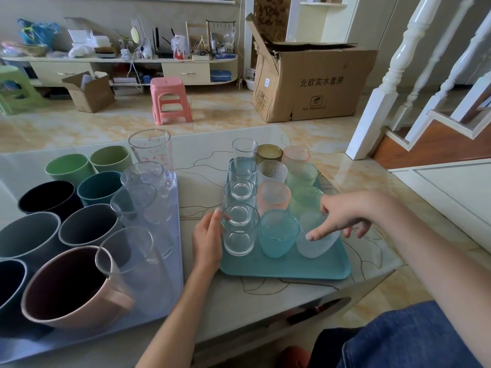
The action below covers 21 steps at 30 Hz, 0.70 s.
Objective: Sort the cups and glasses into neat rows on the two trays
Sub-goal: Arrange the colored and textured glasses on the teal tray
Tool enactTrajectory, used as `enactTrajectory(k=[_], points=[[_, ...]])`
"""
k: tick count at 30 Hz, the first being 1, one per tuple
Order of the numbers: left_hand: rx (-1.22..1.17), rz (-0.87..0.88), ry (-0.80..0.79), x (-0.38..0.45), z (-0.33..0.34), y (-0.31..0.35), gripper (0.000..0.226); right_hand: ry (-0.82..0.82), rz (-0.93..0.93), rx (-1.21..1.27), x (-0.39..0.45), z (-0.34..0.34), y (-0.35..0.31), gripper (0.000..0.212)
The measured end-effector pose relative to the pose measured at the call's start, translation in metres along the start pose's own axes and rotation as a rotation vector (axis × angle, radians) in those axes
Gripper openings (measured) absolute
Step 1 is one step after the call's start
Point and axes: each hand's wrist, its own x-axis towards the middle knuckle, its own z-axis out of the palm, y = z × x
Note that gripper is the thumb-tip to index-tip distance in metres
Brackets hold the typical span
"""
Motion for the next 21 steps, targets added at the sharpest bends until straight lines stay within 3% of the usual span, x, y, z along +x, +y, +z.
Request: enactTrajectory(k=[2, 7, 14, 18, 21], points=[[0.013, 0.001, 0.000, 0.000, -0.001, -0.001, 0.038, 0.028, 0.010, -0.076, 0.003, 0.003, -0.003, 0.092], [0.035, 0.004, 0.004, -0.002, -0.001, 0.001, 0.051, 0.012, -0.007, -0.121, 0.000, 0.002, -0.006, 0.085], [0.039, -0.007, 0.015, -0.004, -0.001, 0.005, 0.046, 0.015, -0.013, -0.114, -0.001, 0.003, -0.006, 0.091], [-0.030, -0.093, 0.090, -0.004, -0.002, 0.007, 0.025, -0.092, -0.040, 0.242, 0.002, -0.012, 0.024, 0.064], [0.127, -0.081, 0.092, -0.005, -0.002, 0.005, 0.020, -0.085, 0.139, 0.401, 0.019, -0.008, 0.058, 0.049]])
